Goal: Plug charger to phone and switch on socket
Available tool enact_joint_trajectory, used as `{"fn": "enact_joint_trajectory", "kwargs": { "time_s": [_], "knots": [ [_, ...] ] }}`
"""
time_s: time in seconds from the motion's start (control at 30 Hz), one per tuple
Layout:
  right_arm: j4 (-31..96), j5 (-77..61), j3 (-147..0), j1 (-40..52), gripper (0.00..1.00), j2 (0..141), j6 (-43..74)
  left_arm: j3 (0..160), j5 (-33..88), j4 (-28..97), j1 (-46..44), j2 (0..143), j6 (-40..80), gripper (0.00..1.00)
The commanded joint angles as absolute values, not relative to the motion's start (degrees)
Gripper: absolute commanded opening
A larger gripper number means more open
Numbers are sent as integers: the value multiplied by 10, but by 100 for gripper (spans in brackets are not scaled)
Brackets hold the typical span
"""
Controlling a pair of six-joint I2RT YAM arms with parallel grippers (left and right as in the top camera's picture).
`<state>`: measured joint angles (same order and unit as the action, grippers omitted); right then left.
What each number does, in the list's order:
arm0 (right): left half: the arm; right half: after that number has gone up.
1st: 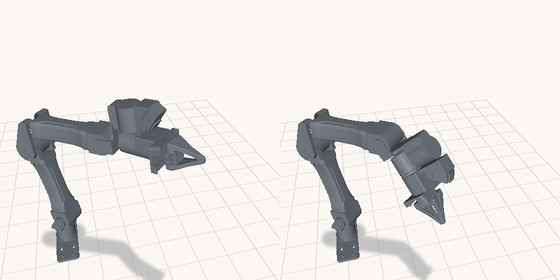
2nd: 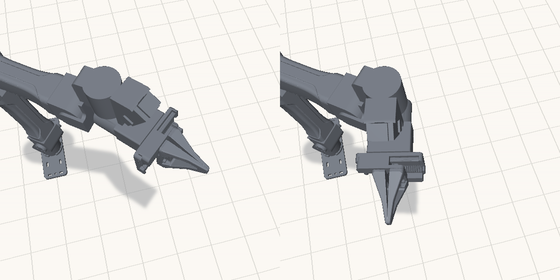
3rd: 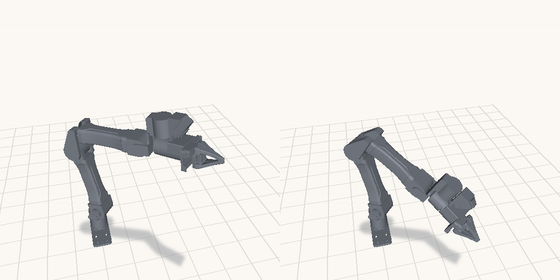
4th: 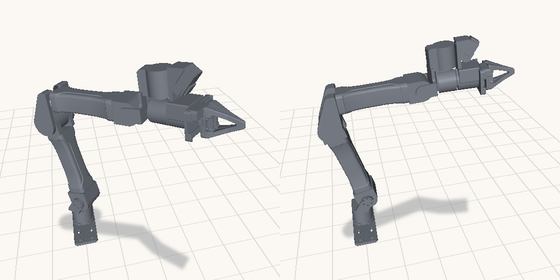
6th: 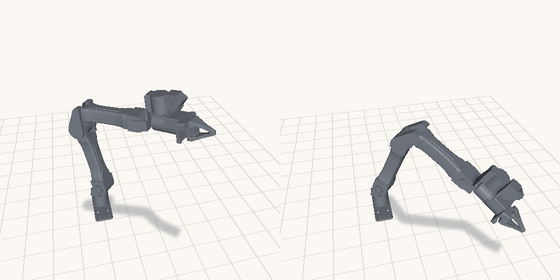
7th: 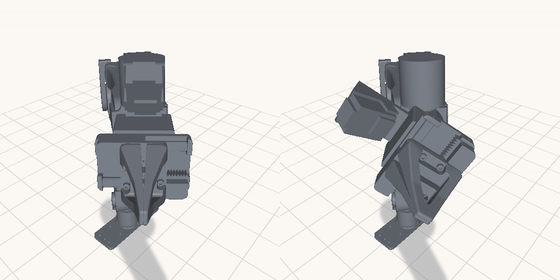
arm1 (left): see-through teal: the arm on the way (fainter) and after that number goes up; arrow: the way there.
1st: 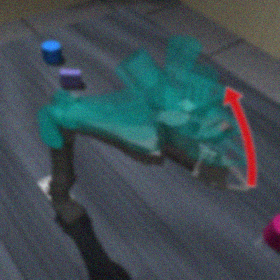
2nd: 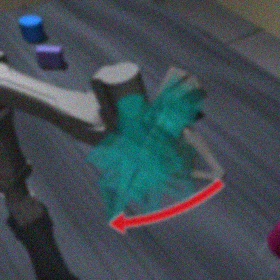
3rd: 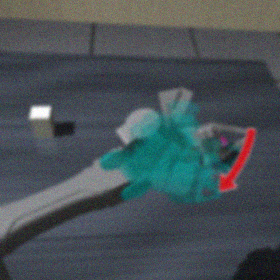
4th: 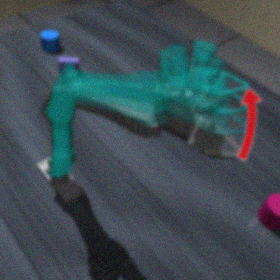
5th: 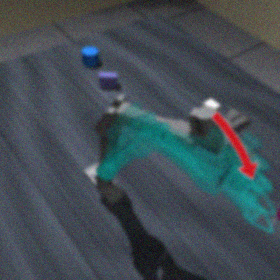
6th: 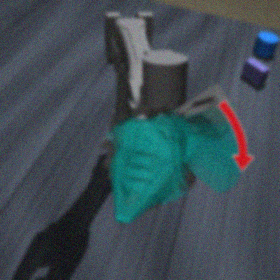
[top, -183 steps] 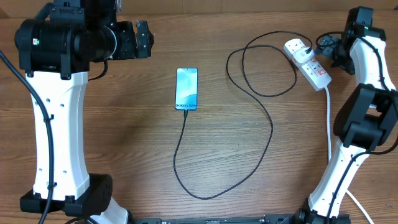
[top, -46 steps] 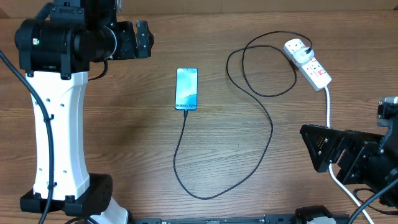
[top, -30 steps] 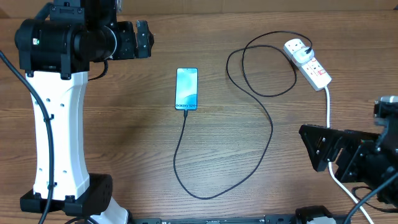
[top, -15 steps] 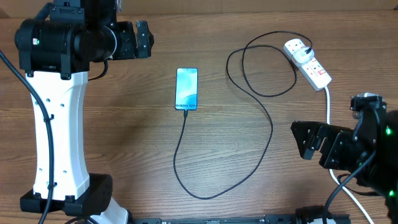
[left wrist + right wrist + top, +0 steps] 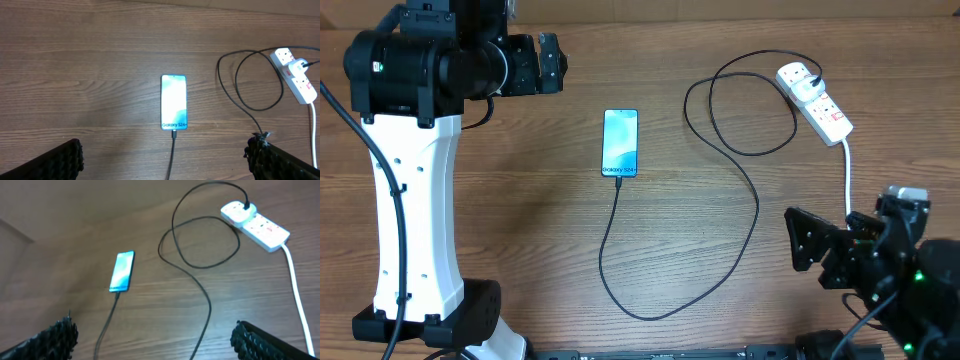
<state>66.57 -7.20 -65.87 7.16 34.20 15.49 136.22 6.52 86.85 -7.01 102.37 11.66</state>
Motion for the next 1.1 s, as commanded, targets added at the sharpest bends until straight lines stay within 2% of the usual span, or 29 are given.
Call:
{"fn": "enact_joint_trajectory", "kwargs": {
  "time_s": [0.0, 0.2, 0.4, 0.83, 1.07],
  "knots": [
    [614, -65, -586, 73, 100, 287, 147, 1362, 58, 868, -68, 1028, 118, 100],
    [498, -65, -453, 73, 100, 208, 147, 1362, 57, 868, -68, 1028, 118, 100],
    [455, -56, -381, 73, 100, 159, 147, 1362, 58, 867, -68, 1028, 118, 100],
    [229, -56, -203, 73, 100, 66, 99, 1362, 58, 868, -68, 1028, 118, 100],
    [166, -56, -134, 73, 100, 20, 88, 1362, 58, 868, -68, 1028, 118, 100]
  ]
}}
